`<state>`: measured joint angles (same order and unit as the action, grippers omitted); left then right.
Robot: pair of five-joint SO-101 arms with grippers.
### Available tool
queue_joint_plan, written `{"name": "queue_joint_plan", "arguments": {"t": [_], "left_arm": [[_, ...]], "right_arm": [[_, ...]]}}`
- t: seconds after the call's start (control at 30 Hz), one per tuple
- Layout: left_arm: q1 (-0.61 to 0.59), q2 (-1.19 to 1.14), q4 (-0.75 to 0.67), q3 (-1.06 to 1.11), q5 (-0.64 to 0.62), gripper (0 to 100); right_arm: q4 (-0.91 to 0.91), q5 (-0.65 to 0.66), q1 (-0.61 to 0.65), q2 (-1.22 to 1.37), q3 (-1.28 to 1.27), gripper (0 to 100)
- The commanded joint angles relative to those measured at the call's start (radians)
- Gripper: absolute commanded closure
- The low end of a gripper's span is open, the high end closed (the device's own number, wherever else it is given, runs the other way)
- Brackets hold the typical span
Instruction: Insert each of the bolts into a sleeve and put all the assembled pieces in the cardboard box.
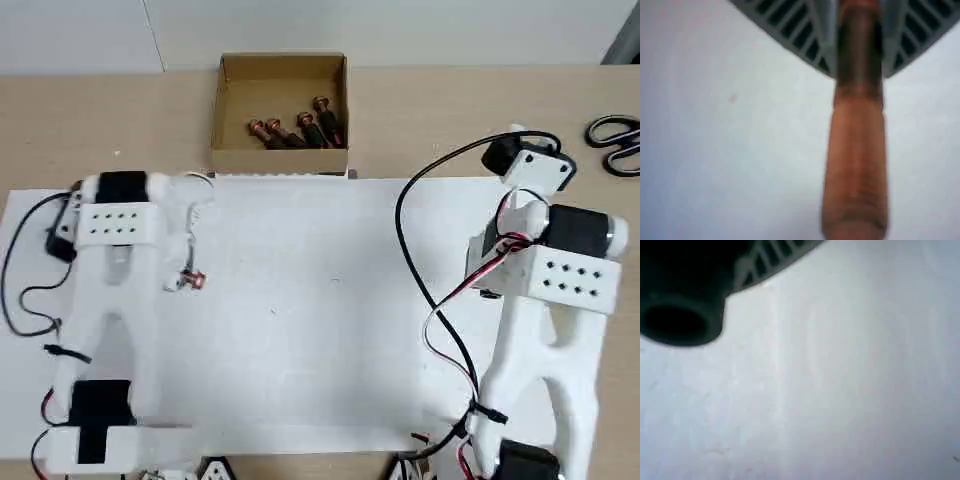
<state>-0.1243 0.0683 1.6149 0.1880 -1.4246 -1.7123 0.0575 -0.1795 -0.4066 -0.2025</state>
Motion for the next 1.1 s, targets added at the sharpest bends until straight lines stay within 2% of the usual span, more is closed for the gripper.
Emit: {"name": "queue_joint_plan", "arguments": {"t": [0.0, 0.3, 0.63, 0.73, 0.9, 0.97, 1.07], "left_arm": [[-0.025, 0.051, -0.063, -0.044, -0.026, 99], [-0.075, 0.052, -0.140, -0.045, -0.011, 99], [-0.186, 0.052, -0.183, -0.044, 0.170, 99], [-0.187, 0.052, -0.181, -0.044, 0.187, 92], [-0.184, 0.052, -0.180, -0.044, 0.190, 73], [-0.184, 0.052, -0.178, -0.044, 0.190, 69], [-0.187, 0.052, -0.178, -0.044, 0.190, 68]], "right_arm": [[0.004, -0.009, -0.013, -0.036, -0.023, 99.5], [0.005, -0.009, -0.015, -0.038, -0.075, 99.5], [0.012, -0.009, -0.010, -0.038, -0.072, 99.5], [0.012, -0.009, -0.010, -0.038, -0.072, 99.5], [0.010, -0.009, -0.013, -0.038, -0.072, 99.5], [0.007, -0.009, -0.013, -0.038, -0.072, 99.5], [0.007, -0.009, -0.015, -0.038, -0.072, 99.5]]}}
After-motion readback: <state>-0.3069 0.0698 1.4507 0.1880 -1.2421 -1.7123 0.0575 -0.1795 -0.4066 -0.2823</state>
